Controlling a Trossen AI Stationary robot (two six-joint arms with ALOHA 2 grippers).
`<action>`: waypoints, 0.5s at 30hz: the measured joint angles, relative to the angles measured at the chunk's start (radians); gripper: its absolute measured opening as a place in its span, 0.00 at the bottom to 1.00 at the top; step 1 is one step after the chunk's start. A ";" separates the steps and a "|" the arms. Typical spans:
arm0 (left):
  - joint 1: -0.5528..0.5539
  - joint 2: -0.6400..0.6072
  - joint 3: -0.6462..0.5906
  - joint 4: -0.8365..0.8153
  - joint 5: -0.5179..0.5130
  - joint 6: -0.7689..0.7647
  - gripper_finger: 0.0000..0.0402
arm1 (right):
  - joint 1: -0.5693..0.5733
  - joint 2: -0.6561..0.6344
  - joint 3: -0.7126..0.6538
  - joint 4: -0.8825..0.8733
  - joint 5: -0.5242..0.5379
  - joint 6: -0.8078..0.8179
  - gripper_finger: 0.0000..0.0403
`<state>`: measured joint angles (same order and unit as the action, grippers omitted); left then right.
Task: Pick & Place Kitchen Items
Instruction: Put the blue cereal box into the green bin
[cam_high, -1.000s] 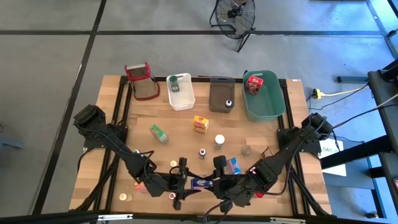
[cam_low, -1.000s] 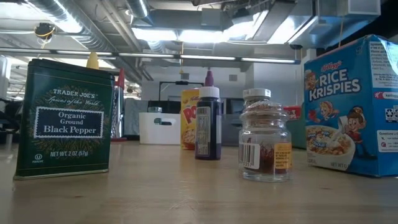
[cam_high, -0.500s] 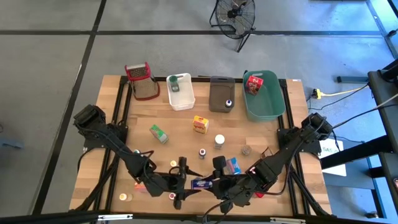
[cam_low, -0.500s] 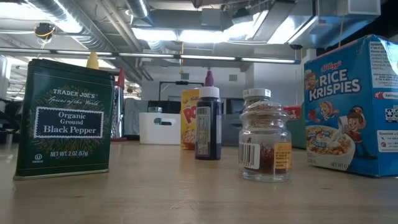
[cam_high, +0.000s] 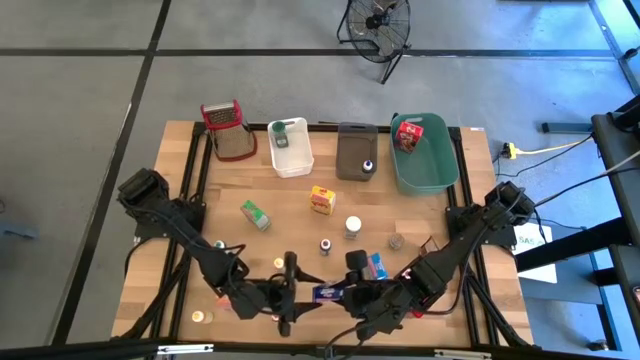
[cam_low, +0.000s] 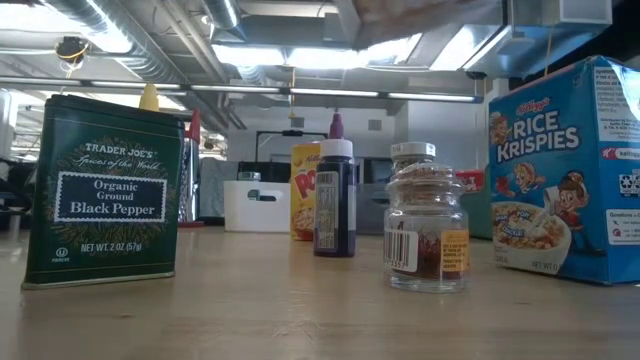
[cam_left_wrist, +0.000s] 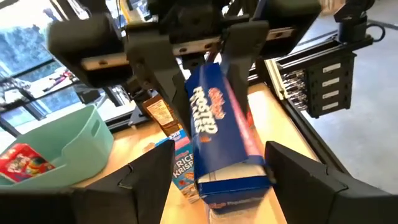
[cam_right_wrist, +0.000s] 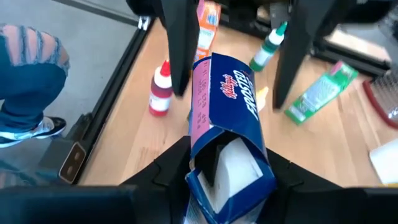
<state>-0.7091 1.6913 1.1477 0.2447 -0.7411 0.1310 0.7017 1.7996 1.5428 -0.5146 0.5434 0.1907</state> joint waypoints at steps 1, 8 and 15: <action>-0.007 0.000 0.000 0.000 -0.015 0.009 0.61 | 0.000 -0.002 0.000 -0.015 -0.001 0.014 0.33; -0.068 0.000 0.000 -0.007 -0.081 0.040 0.61 | 0.019 -0.064 0.000 -0.162 0.072 0.166 0.33; -0.112 0.000 0.000 -0.015 -0.080 0.034 0.61 | 0.058 -0.132 0.001 -0.334 0.273 0.351 0.33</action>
<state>-0.8207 1.6913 1.1477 0.2295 -0.8215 0.1650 0.7601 1.6677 1.5433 -0.8489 0.8162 0.5412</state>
